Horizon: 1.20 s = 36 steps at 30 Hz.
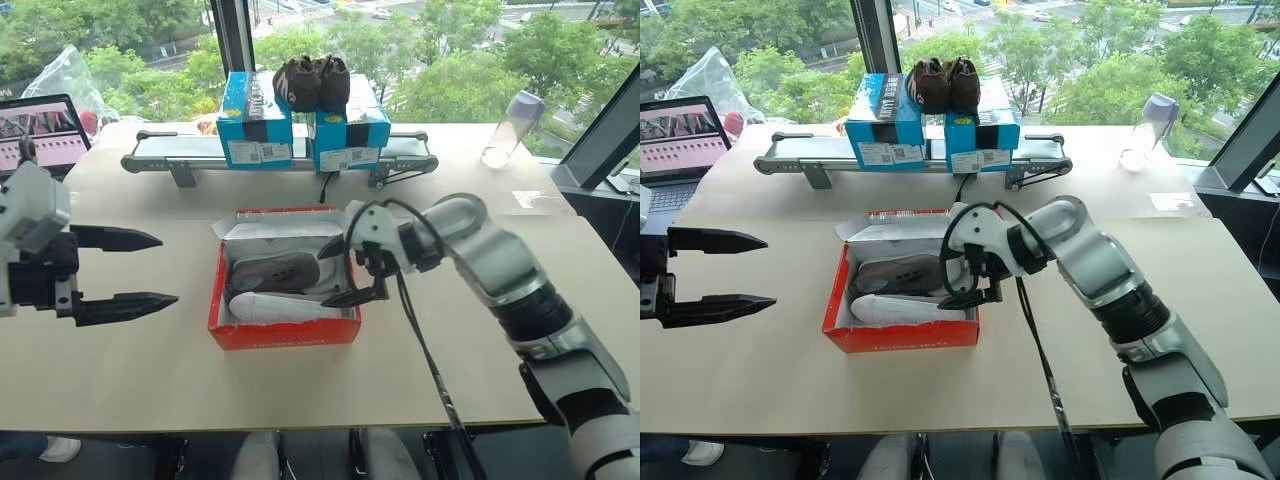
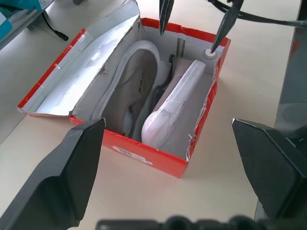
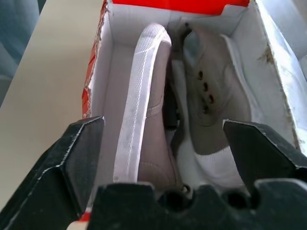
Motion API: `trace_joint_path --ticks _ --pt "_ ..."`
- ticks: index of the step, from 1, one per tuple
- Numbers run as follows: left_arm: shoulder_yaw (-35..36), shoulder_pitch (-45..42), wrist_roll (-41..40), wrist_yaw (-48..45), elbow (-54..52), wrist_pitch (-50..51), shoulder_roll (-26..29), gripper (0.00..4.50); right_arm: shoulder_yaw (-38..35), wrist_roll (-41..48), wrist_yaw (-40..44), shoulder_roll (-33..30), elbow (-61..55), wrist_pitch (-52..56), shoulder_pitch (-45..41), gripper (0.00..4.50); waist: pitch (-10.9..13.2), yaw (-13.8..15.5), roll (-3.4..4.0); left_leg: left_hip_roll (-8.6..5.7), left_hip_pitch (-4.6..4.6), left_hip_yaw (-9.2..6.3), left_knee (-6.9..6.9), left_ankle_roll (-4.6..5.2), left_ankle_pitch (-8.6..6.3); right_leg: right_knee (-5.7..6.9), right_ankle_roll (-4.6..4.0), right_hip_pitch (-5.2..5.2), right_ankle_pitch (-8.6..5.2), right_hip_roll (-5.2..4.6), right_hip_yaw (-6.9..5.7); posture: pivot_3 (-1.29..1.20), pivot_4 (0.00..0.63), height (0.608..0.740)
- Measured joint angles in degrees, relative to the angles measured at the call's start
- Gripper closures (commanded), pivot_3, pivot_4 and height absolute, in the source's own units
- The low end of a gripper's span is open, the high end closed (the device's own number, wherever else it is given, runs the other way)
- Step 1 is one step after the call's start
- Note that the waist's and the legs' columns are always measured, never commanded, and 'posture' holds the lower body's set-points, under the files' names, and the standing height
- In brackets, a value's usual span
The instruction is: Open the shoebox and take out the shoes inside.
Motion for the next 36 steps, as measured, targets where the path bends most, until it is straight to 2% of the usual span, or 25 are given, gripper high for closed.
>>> trace_joint_path --ticks 6,15,20,24,28,33,36 --pt "-0.7 0.0 0.0 0.4 -1.3 0.0 -0.7 0.00 1.5 -0.7 -1.0 4.0 2.6 1.4 -0.2 0.04 0.0 0.0 -0.01 0.00 0.00 0.00 0.00 0.00 0.01 0.02 0.00 0.00 0.01 0.01 0.00 0.00 0.150 0.740" --pt "-0.7 0.1 0.0 0.4 -1.6 0.0 -0.9 0.00 5.5 -3.6 -1.0 6.1 5.0 2.0 -0.1 0.04 0.0 0.0 -0.03 0.01 0.04 0.00 0.00 -0.01 0.01 0.03 0.00 0.02 0.00 0.02 0.00 0.00 0.150 0.740" --pt "-1.2 0.6 0.2 -0.1 -1.8 -0.5 -0.8 0.00 7.4 -7.0 -3.6 9.6 11.4 -0.4 0.1 1.30 0.0 -0.1 -0.05 0.00 0.08 -0.01 0.00 -0.02 0.01 0.03 0.00 0.08 0.01 0.02 0.00 0.00 0.150 0.740" --pt "-2.6 0.9 0.8 -0.8 -1.5 -1.6 -0.6 0.00 8.5 -9.2 -4.3 10.9 14.8 -0.9 0.3 2.84 0.0 0.2 -0.07 -0.01 0.04 -0.02 0.02 -0.03 0.02 0.00 0.01 0.09 0.01 -0.02 -0.02 0.00 0.150 0.740" --pt "-3.5 0.0 0.8 -0.9 -1.0 -2.2 -0.5 0.00 8.5 -9.5 -3.7 10.6 14.3 -0.8 0.3 4.06 0.0 0.2 -0.08 0.00 0.03 -0.03 0.02 -0.03 0.02 0.01 0.01 0.08 0.01 -0.01 -0.03 0.00 0.150 0.740" --pt "-5.3 -0.8 0.8 -1.1 -0.2 -3.2 -0.3 0.00 5.4 -7.5 -2.6 9.1 9.6 1.9 0.3 4.19 0.0 0.1 -0.09 0.01 -0.03 -0.04 0.01 -0.03 0.02 0.02 0.01 0.00 0.01 0.02 -0.03 0.00 0.150 0.740" --pt "-7.4 -2.6 0.7 -1.2 0.5 -4.3 -0.3 0.00 -0.7 -0.4 -1.0 9.2 4.4 7.0 -0.6 4.19 0.0 0.0 -0.09 0.03 -0.07 -0.04 0.00 -0.03 0.02 0.04 0.00 -0.05 0.02 0.06 -0.03 0.00 0.150 0.740"
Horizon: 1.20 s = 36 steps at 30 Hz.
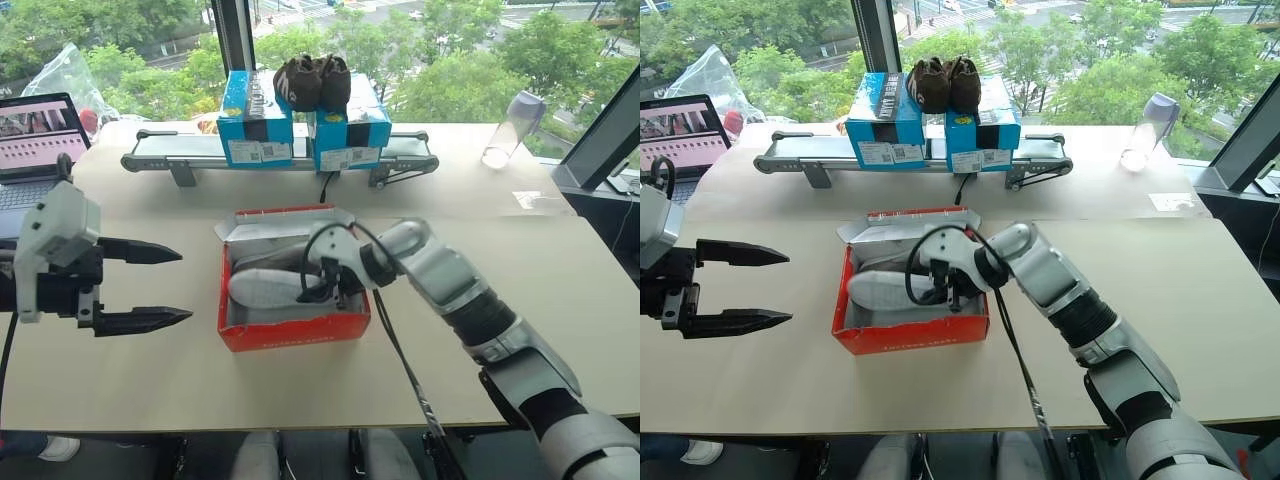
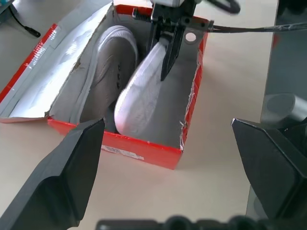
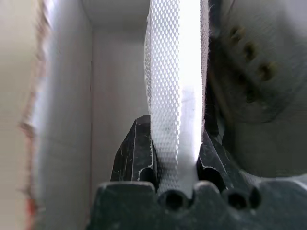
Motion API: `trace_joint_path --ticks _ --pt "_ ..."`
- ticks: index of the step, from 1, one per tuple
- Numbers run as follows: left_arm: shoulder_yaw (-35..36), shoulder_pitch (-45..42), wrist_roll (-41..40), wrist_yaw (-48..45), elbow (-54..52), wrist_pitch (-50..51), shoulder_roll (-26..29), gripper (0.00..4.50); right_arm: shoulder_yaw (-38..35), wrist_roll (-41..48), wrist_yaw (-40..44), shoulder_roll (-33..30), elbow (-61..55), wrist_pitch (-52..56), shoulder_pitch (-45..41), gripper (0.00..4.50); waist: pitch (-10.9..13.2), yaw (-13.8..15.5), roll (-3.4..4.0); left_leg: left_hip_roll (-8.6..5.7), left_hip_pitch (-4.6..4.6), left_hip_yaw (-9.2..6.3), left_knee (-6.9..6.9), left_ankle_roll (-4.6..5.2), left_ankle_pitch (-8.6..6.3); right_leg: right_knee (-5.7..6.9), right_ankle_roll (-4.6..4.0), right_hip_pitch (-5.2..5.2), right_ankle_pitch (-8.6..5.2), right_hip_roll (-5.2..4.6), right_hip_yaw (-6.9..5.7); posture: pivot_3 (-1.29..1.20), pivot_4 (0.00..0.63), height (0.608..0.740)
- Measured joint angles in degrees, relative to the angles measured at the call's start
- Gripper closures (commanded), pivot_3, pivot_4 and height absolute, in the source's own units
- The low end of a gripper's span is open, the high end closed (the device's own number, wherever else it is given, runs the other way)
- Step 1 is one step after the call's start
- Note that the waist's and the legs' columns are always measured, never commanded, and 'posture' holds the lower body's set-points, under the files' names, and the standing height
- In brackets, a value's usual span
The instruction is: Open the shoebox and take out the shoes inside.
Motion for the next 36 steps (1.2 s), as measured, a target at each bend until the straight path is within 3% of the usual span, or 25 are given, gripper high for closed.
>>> trace_joint_path --ticks 7,11,18,23,27,33,35,36 --pt "-5.5 -4.6 -0.4 -0.3 1.5 -1.3 0.1 0.00 -10.8 14.2 3.1 -5.5 -10.3 11.4 -2.1 4.19 0.0 0.3 -0.01 -0.01 0.02 0.00 0.01 0.00 0.00 -0.02 0.00 0.04 0.00 -0.03 -0.01 0.00 0.150 0.740" --pt "-8.6 -7.0 -0.2 -0.7 2.6 -2.6 0.1 0.00 -14.9 14.0 0.7 -12.3 -9.6 11.8 -2.6 4.19 0.0 0.5 -0.01 -0.04 0.02 0.02 0.03 0.00 0.00 -0.06 0.00 0.05 0.00 -0.08 -0.01 0.00 0.150 0.740" --pt "-14.7 -11.9 0.7 -1.8 5.3 -4.7 -0.1 0.00 -15.5 -1.9 -9.2 -32.1 -2.2 4.2 0.6 4.19 0.0 1.3 -0.03 -0.08 -0.32 0.09 -0.01 0.00 0.00 -0.08 0.01 -0.36 -0.01 -0.08 0.06 0.00 0.150 0.740" --pt "-18.9 -15.7 1.8 -2.8 7.3 -6.2 -0.7 0.00 -15.0 -10.4 -13.8 -40.9 0.3 0.7 12.5 4.19 0.0 1.2 -0.03 -0.09 -0.37 0.12 -0.09 0.01 0.00 -0.09 0.01 -0.41 -0.03 -0.06 0.13 0.00 0.150 0.740" --pt "-20.3 -16.7 1.9 -3.4 8.1 -6.5 -1.0 0.00 -14.8 -13.1 -16.2 -42.1 1.0 0.9 21.6 4.19 0.0 0.7 -0.03 -0.12 -0.35 0.20 0.00 0.02 0.00 -0.07 0.15 -0.44 0.02 -0.06 0.30 0.00 0.150 0.740" --pt "-20.5 -17.4 2.1 -3.7 8.3 -6.6 -1.0 0.00 -15.1 -17.2 -22.1 -42.2 3.7 1.3 25.8 4.19 0.0 0.1 -0.03 -0.17 -0.23 0.29 0.11 0.16 0.10 -0.02 0.02 -0.40 0.04 -0.06 0.56 0.00 0.150 0.740" --pt "-20.9 -17.5 2.4 -4.0 8.4 -6.6 -1.1 0.00 -15.3 -17.5 -22.9 -42.0 3.5 1.3 26.5 3.21 0.0 0.0 -0.03 -0.18 -0.19 0.32 0.14 0.19 0.12 -0.02 0.01 -0.39 0.07 -0.03 0.67 0.00 0.150 0.740" --pt "-21.1 -17.5 2.5 -4.0 8.5 -6.6 -1.1 0.00 -15.4 -17.4 -22.9 -41.6 3.1 1.6 26.6 2.95 0.0 0.0 -0.03 -0.18 -0.18 0.34 0.14 0.19 0.12 -0.02 0.00 -0.39 0.08 -0.01 0.71 0.00 0.150 0.740"
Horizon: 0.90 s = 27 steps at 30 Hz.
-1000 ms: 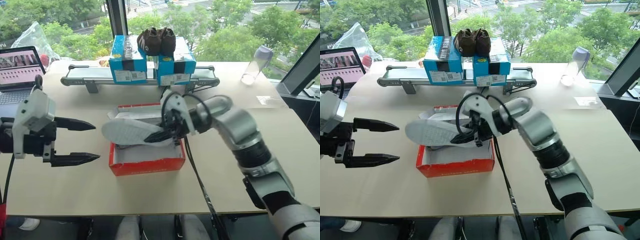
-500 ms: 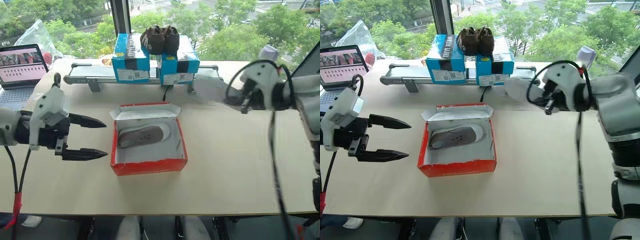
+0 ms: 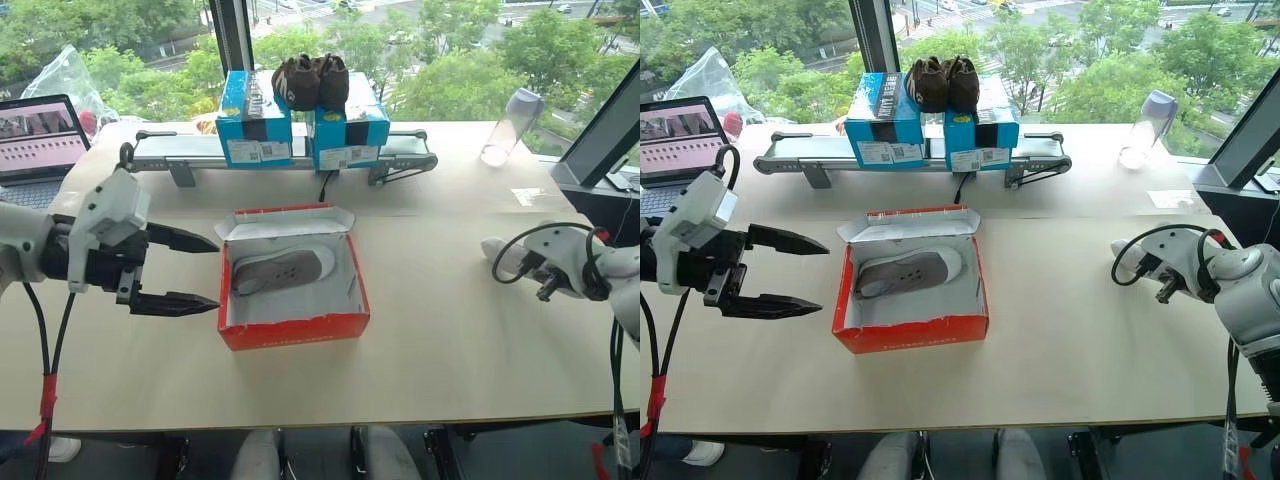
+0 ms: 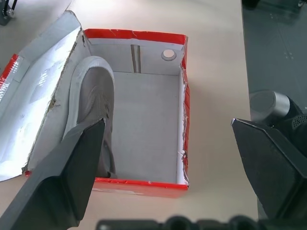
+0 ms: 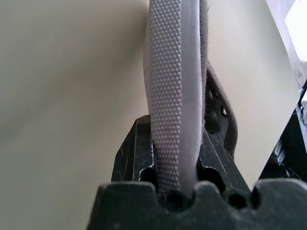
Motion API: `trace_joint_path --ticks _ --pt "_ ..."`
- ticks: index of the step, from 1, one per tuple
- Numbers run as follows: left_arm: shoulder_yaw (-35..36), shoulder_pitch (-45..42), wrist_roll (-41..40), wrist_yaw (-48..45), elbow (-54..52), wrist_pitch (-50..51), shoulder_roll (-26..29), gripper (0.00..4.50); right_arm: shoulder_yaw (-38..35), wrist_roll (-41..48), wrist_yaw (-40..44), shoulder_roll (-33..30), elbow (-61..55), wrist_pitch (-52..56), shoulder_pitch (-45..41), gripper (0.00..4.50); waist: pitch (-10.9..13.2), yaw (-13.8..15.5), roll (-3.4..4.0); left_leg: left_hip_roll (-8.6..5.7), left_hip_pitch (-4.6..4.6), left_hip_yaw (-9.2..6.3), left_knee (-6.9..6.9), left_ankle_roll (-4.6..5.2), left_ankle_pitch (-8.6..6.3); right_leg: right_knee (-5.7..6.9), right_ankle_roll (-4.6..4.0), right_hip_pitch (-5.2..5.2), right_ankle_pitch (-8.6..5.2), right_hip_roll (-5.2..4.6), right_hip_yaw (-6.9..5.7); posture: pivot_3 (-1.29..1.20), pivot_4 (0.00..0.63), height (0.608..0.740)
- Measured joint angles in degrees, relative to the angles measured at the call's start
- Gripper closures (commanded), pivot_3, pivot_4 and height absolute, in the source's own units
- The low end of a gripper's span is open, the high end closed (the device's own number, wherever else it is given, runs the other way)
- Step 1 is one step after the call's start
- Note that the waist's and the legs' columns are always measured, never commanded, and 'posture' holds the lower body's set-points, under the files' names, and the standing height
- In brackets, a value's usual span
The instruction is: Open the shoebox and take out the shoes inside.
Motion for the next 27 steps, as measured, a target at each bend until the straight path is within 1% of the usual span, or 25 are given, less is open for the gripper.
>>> trace_joint_path --ticks 2,3,5,9,15,18,20,21,23,25,26,27 --pt "-0.3 -0.1 0.2 -0.2 0.1 0.0 -0.1 0.00 -0.2 0.8 0.6 1.6 -2.4 1.3 0.2 2.22 0.0 -0.2 0.00 0.01 0.01 0.01 0.03 0.00 0.00 0.00 0.00 0.00 0.03 0.04 0.08 0.00 0.150 0.740" --pt "-0.3 -0.2 0.3 -0.3 0.1 0.0 -0.1 0.00 -0.2 1.3 1.1 2.4 -3.5 1.9 0.2 1.92 0.0 -0.2 0.00 0.01 0.01 0.02 0.03 0.00 0.00 0.01 0.02 -0.01 0.05 0.05 0.11 0.00 0.150 0.740" --pt "-0.3 -0.3 0.5 -0.5 0.2 0.0 -0.1 0.00 -0.2 2.7 2.3 3.3 -5.9 3.1 0.4 1.18 0.0 0.0 -0.01 -0.02 0.00 0.03 0.03 0.01 0.01 0.01 0.23 -0.01 0.18 0.07 0.18 0.00 0.150 0.740" --pt "-0.3 -0.4 0.7 -0.6 0.3 -0.1 -0.1 0.00 -0.2 5.1 5.3 3.4 -10.9 5.5 0.4 0.02 0.0 0.2 -0.01 -0.04 -0.03 0.04 0.04 0.01 0.00 -0.06 0.26 0.00 0.19 0.07 0.20 0.00 0.150 0.740" --pt "-0.3 -0.6 1.2 -0.6 0.5 -0.1 -0.2 0.00 -0.6 10.1 9.8 3.5 -15.8 9.2 -0.8 0.02 0.0 0.2 -0.01 -0.05 -0.04 0.06 0.06 0.01 0.01 -0.05 0.26 -0.01 0.19 0.06 0.26 0.00 0.150 0.740" --pt "-0.3 -0.5 1.2 -0.6 0.4 -0.1 -0.2 0.00 -2.9 14.9 11.7 5.3 -18.8 11.3 -5.5 0.02 0.0 -0.1 -0.01 -0.01 0.00 0.07 0.08 0.01 0.01 -0.03 0.24 -0.02 0.21 0.13 0.35 0.00 0.150 0.740" --pt "0.2 0.1 1.2 -0.6 0.5 -0.1 -0.2 0.00 -4.1 19.0 13.4 8.8 -19.7 11.6 -10.1 0.02 0.0 -0.4 -0.02 0.03 0.06 0.07 0.08 0.01 0.01 -0.02 0.22 -0.02 0.23 0.25 0.47 0.00 0.150 0.740" --pt "0.4 0.3 1.2 -0.6 0.4 -0.1 -0.2 0.00 -4.4 21.4 14.3 11.9 -20.3 10.8 -13.9 0.02 0.0 -0.5 -0.03 0.04 0.06 0.02 0.08 0.01 0.01 -0.01 0.21 -0.03 0.27 0.30 0.50 0.00 0.150 0.740" --pt "0.9 0.6 1.3 -0.6 0.4 -0.1 -0.2 0.00 -4.0 23.1 15.2 14.0 -21.1 8.8 -17.4 0.02 0.0 -0.3 -0.03 0.06 0.04 -0.09 0.08 0.01 0.01 -0.01 0.24 0.00 0.29 0.45 0.55 0.00 0.150 0.740" --pt "1.6 2.0 1.6 -0.5 0.7 -0.1 0.1 0.00 -1.6 22.3 16.1 15.9 -18.3 4.9 -21.3 0.02 0.0 0.0 -0.04 0.07 0.03 -0.07 0.08 0.01 0.00 -0.04 0.22 0.00 0.28 0.47 0.58 0.00 0.150 0.740" --pt "1.7 2.4 1.7 -0.3 0.9 0.0 0.1 0.00 0.9 20.7 16.2 18.9 -15.1 2.0 -24.6 0.02 0.0 0.0 -0.04 0.07 0.02 -0.04 0.11 0.01 0.01 -0.04 0.20 -0.02 0.28 0.50 0.64 0.00 0.150 0.740" --pt "1.7 2.4 1.7 -0.2 0.7 0.0 0.1 0.00 2.3 20.1 16.2 20.3 -13.8 0.4 -25.8 0.02 0.0 0.0 -0.05 0.07 -0.03 -0.05 0.12 0.02 0.01 -0.04 0.17 -0.02 0.27 0.54 0.68 0.00 0.150 0.740"
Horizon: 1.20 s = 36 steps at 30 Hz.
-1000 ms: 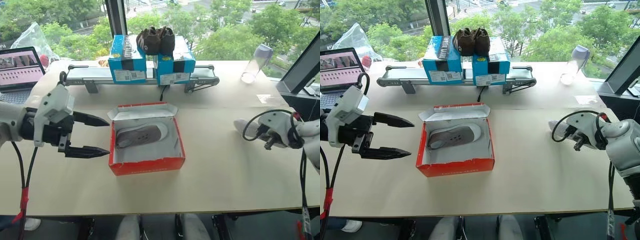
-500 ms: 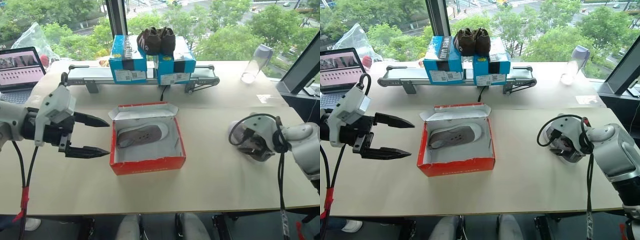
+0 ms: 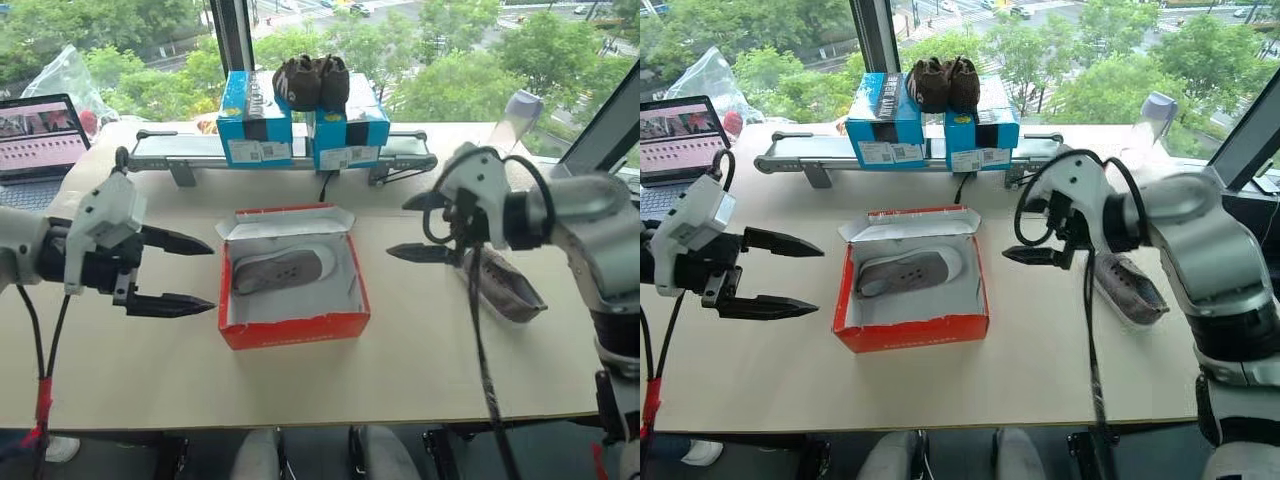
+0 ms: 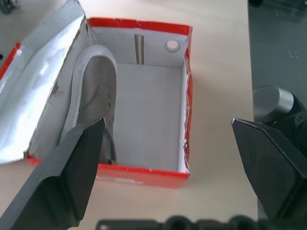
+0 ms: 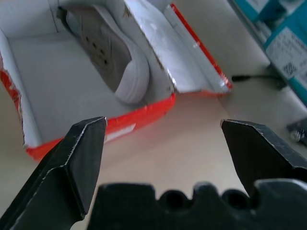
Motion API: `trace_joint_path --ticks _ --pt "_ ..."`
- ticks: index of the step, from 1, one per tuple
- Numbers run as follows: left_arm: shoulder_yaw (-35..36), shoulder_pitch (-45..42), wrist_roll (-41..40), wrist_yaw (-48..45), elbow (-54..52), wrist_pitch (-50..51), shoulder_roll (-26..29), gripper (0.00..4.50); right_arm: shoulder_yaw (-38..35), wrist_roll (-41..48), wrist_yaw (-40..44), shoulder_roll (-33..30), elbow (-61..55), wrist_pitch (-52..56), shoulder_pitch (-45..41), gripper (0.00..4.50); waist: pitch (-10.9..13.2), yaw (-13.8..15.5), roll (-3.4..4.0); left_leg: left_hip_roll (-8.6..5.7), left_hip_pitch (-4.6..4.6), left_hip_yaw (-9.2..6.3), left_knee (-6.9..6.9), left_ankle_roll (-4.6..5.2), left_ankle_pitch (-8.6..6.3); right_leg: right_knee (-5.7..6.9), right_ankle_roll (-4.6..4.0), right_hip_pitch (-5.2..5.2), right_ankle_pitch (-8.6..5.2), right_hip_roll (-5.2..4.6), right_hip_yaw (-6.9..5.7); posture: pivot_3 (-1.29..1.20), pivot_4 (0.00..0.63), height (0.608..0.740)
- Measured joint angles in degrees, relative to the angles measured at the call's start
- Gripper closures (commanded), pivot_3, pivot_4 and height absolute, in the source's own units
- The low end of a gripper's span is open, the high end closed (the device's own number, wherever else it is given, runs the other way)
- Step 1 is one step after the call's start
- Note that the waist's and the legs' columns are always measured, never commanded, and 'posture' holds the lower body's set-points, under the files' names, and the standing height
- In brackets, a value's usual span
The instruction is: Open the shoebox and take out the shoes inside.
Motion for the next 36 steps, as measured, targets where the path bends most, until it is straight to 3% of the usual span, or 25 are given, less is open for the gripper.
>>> trace_joint_path --ticks 10,21,36 --pt "6.8 6.3 -0.5 2.2 -4.3 2.2 0.2 0.00 13.8 -10.2 2.3 16.3 25.9 -21.5 -7.0 0.02 0.0 0.1 -0.05 0.05 -0.20 -0.10 0.03 0.00 0.00 0.00 0.08 -0.04 0.05 0.19 0.13 0.00 0.150 0.740" --pt "13.8 11.4 -1.9 3.7 -8.4 6.5 0.4 0.00 14.4 -13.0 6.3 20.4 33.0 -26.7 -9.1 0.02 0.0 -0.1 -0.05 0.09 -0.05 -0.12 0.05 -0.05 0.04 0.17 0.02 -0.01 0.04 0.24 0.12 0.00 0.150 0.740" --pt "14.3 10.8 -2.9 5.3 -9.3 6.7 0.6 0.00 14.8 -18.6 2.9 26.8 41.4 -31.7 -9.5 0.02 0.0 -0.3 -0.06 0.10 0.19 -0.12 0.05 -0.08 0.07 0.22 -0.03 0.16 0.06 0.25 0.14 0.00 0.150 0.740"
